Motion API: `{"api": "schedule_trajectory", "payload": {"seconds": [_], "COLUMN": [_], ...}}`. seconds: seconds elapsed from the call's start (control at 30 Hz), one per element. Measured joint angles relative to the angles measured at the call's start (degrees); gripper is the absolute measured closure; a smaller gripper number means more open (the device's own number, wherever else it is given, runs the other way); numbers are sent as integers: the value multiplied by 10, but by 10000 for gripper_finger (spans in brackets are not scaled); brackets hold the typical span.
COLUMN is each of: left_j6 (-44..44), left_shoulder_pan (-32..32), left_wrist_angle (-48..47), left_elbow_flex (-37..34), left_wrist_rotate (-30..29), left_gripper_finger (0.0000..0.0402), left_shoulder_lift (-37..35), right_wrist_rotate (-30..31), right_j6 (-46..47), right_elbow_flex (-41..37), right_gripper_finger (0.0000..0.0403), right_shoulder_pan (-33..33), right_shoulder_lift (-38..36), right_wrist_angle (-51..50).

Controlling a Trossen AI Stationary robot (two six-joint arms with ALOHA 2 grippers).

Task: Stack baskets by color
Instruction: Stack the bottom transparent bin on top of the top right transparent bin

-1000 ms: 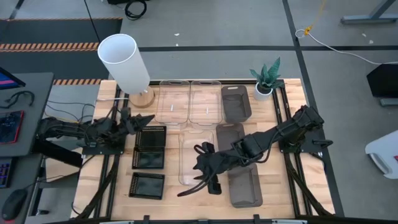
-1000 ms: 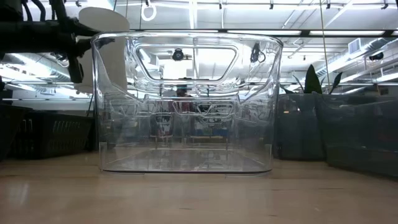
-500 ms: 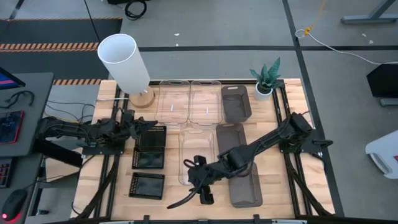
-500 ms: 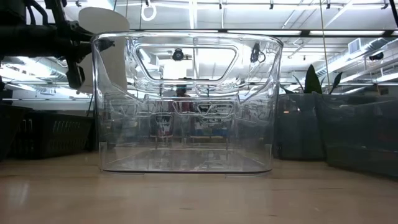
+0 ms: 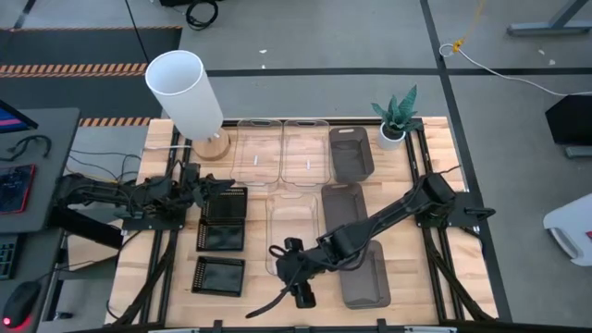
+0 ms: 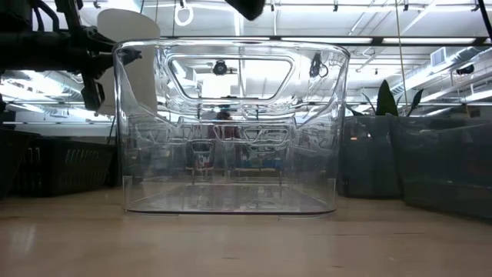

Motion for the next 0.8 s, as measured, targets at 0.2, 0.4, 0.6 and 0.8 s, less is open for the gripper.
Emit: {"api": "schedule_trajectory", "payload": {"seconds": [0.2, 0.4, 0.6, 0.8], "left_j6": [0, 0, 0, 0], "left_shoulder_pan": [0, 0, 0, 0], "left_wrist_angle": [-1, 0, 0, 0], "left_elbow_flex": [0, 0, 0, 0], "left_wrist_rotate": [0, 0, 0, 0], "left_gripper_finger": [380, 373, 378, 381], "left_shoulder_lift": [0, 0, 0, 0], "right_wrist_rotate": [61, 105, 81, 75], "right_j6": [-14, -26, -25, -5], "right_elbow_flex": [0, 0, 0, 0], "right_gripper_finger": [117, 117, 136, 164], "right_shoulder_pan": [17, 16, 12, 14], "right_shoulder_lift": [10, 12, 45, 68], "right_wrist_angle": [-14, -33, -31, -55]}}
